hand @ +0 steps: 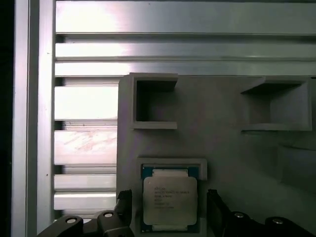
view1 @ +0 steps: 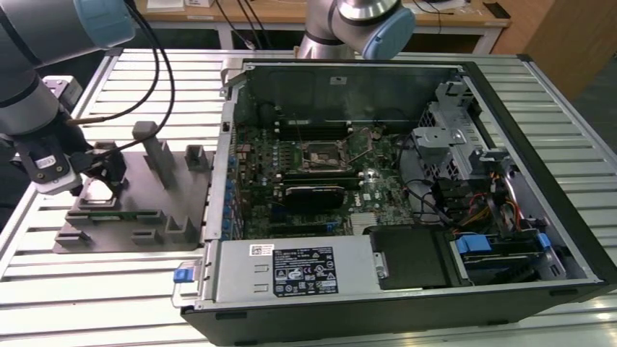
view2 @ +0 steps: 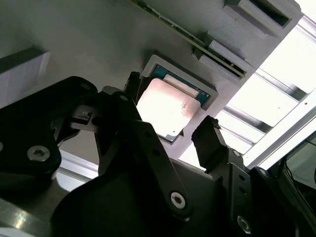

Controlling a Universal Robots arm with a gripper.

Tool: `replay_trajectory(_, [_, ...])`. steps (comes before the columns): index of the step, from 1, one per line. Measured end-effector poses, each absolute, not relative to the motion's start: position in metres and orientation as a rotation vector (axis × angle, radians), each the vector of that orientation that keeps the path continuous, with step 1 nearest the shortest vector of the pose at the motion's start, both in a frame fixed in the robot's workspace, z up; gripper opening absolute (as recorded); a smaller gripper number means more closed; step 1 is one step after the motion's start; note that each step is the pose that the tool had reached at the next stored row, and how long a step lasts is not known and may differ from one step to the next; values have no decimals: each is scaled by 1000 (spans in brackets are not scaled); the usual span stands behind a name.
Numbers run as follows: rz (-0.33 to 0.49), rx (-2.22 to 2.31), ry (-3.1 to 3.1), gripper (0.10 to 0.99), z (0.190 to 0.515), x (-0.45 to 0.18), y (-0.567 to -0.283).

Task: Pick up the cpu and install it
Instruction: 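Pick up the cpu and move it towards the insertion slot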

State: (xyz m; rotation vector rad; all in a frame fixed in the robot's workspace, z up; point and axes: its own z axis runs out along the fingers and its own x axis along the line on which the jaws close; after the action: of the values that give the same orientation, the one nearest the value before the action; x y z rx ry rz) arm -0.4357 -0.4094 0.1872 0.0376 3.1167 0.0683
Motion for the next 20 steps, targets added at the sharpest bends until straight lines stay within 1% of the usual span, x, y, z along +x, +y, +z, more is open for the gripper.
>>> replay_trajectory(20, [75, -8, 3118, 706, 181, -436, -407])
